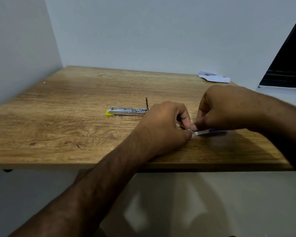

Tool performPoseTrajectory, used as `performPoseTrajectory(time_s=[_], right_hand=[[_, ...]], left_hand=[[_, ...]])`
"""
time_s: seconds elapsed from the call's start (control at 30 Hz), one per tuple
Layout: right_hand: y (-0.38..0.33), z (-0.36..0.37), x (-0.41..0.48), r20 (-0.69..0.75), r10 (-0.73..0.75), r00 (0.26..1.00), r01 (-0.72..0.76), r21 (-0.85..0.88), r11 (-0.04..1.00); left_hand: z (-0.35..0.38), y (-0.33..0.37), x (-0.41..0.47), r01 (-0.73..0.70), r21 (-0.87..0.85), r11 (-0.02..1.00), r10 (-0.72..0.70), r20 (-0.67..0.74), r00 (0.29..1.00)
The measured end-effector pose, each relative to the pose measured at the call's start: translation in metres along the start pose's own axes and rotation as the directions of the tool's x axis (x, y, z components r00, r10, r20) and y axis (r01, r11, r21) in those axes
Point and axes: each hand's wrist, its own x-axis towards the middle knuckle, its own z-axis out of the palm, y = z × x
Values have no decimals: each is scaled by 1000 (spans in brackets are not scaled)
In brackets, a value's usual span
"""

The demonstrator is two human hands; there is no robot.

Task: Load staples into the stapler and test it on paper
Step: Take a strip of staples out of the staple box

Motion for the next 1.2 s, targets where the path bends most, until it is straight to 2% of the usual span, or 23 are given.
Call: performPoseTrajectory(time_s=[0.17, 0.4, 0.57, 0.77, 0.9, 1.2], right_hand=[[-3, -3, 5, 78, 52, 996, -53, 6, 999], [-1, -4, 1, 95, 62, 994, -72, 103, 992], [1, -3, -2, 46, 49, 998, -55, 143, 988], [11, -4, -6, -35, 47, 998, -32, 335, 942], [16, -1, -8, -75, 32, 997, 1, 403, 915], [23, 11, -6, -40, -73, 997, 83, 537, 840]], left_hand=[[0, -1, 0, -4, -11, 1000, 4, 3, 1000], [-1, 1, -1, -4, -10, 1000, 4, 36, 999], [0, 1, 0, 3, -20, 1000, -2, 38, 999], [0, 0, 0, -4, -21, 1000, 5, 42, 999], [-1, 0, 0, -21, 3, 1000, 21, 21, 1000], [0, 1, -1, -32, -1, 999, 32, 12, 999]])
